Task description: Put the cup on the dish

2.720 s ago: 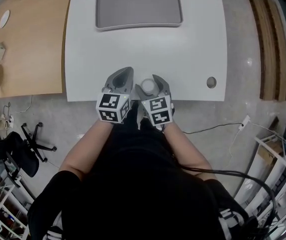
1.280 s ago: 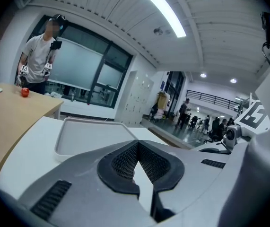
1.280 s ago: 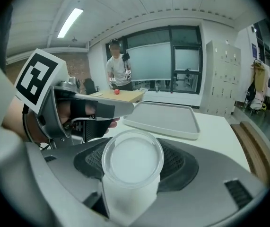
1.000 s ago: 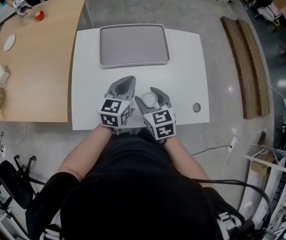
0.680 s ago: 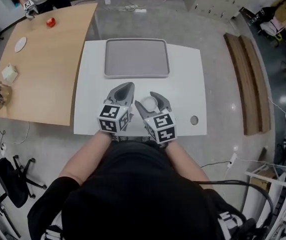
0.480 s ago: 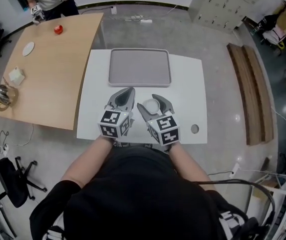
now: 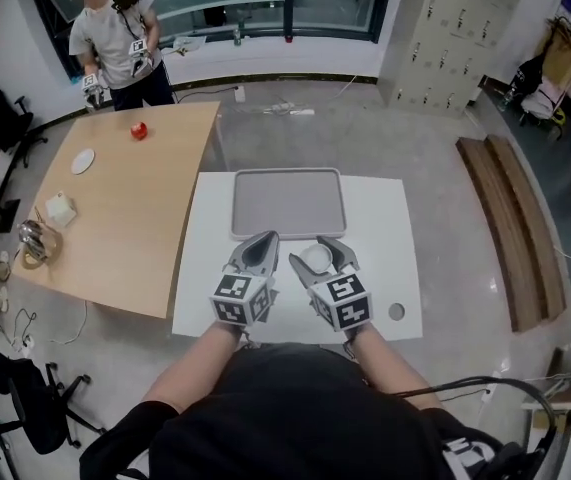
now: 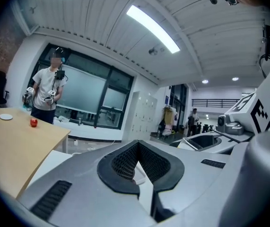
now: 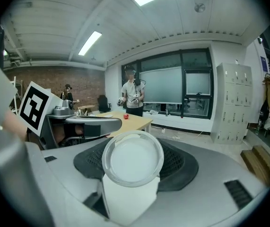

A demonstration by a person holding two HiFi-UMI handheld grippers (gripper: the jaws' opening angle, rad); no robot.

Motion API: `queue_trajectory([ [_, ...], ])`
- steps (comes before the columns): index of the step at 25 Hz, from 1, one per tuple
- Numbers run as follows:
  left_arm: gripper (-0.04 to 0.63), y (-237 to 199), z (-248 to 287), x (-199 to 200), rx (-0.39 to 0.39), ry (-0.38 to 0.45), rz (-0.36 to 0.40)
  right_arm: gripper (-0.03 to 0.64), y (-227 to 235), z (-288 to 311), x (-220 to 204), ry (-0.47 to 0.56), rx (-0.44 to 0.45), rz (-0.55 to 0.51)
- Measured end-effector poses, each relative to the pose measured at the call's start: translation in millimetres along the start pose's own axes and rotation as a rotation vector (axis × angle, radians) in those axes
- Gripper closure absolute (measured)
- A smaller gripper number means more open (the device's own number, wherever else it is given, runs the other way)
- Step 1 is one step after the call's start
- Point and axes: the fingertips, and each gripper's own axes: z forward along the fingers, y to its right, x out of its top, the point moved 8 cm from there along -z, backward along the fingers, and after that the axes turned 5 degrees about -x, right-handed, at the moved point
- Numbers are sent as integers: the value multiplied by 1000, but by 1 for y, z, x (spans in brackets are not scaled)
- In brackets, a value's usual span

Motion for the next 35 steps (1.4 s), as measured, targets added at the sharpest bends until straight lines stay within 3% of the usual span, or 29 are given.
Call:
queue_trajectory([
  [17,588,29,17,18,-60,10,49,356,18,-14,18,42,2,-13],
  [35,588,-5,65,27,16,-3,23,356,64,31,34,25,49,-6],
])
